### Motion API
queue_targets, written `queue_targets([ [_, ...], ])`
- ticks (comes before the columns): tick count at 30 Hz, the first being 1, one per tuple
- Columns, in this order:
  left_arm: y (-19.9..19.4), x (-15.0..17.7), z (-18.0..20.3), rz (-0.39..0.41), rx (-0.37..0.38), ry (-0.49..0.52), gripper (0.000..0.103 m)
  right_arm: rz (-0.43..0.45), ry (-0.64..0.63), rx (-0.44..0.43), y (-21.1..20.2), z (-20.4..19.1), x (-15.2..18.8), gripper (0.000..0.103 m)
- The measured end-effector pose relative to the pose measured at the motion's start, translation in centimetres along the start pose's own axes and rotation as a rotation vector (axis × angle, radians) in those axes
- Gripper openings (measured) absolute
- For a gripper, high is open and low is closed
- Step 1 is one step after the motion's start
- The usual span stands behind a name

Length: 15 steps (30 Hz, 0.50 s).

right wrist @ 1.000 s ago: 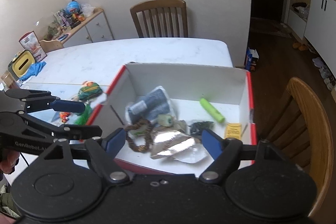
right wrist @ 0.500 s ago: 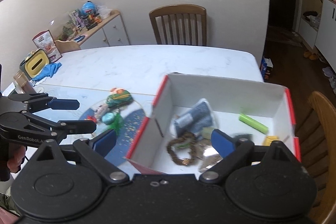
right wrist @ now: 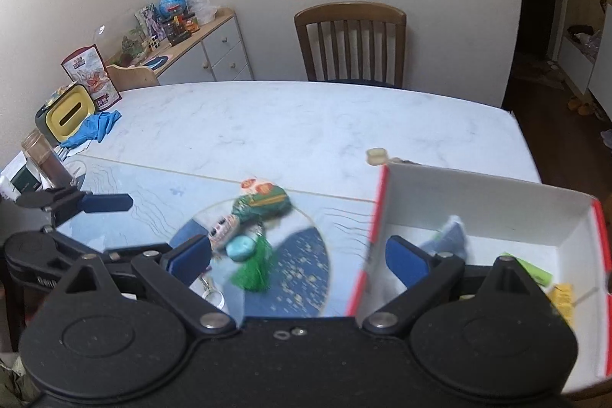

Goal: Organize objects
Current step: 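Move both open grippers back to the remaining doll and pouch on the table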

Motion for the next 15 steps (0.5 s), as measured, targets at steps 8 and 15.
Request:
queue_targets([
  [8,3.4,1.1,-3.6,-0.036,0.012,-0.021,0.103,-0.073,0.007,0.011,6.1,-2.0,-1.2,0.097],
  [15,6.2,1.9,-5.0,-0.065,0.008,-0.019,0.103,-0.119,0.004,0.028,11.0,-2.6,-1.2,0.097],
])
Point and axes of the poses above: each gripper's, at about its wrist camera, not at the fingertips, and y roughly the way its jaws point, z to its right, x to its underside, the point moved 10 cm from there along y, roughly the way its jaws point, and after that the axes turned 5 degrees about z, right-handed, at the moved point
